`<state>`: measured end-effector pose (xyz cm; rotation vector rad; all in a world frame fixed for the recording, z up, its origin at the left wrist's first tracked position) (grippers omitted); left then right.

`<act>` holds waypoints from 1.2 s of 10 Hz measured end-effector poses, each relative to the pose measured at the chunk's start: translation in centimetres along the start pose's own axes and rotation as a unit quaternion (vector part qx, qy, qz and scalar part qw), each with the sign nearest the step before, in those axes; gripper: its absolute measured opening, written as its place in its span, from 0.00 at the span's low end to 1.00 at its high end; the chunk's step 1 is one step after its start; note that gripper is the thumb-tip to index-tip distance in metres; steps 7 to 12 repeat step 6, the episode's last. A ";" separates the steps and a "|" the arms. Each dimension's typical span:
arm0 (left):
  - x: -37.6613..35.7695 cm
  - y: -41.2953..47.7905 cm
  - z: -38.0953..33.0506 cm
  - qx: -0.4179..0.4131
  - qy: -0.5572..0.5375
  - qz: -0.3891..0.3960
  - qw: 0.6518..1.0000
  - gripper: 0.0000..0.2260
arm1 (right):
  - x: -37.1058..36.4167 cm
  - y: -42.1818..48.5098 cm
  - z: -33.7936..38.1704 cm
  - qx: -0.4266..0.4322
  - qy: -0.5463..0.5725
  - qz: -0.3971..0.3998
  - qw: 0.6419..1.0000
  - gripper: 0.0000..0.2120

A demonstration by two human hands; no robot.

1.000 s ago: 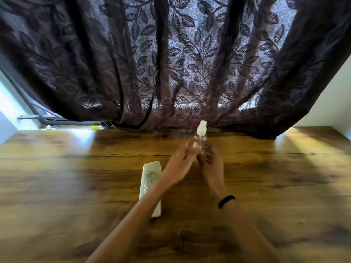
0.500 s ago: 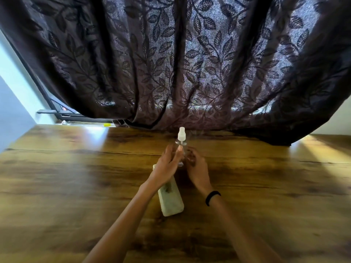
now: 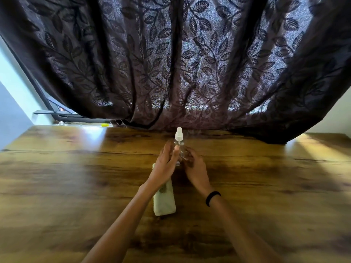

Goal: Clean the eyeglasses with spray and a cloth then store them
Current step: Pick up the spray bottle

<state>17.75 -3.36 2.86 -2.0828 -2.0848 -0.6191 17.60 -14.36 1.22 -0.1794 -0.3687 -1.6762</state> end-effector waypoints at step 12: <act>1.6 0.1 -1.5 -0.010 -0.034 -0.056 0.998 0.27 | 1.1 0.2 -0.3 -0.017 -0.007 0.000 1.000 0.18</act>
Point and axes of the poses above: each hand's wrist, its own y-axis towards the middle knuckle, its own x-axis out of the back of the hand, z = x × y, the point moved 7 cm from there along y, towards the middle knuckle, and after that the axes turned 3 degrees about -z, right-handed, at the moved point
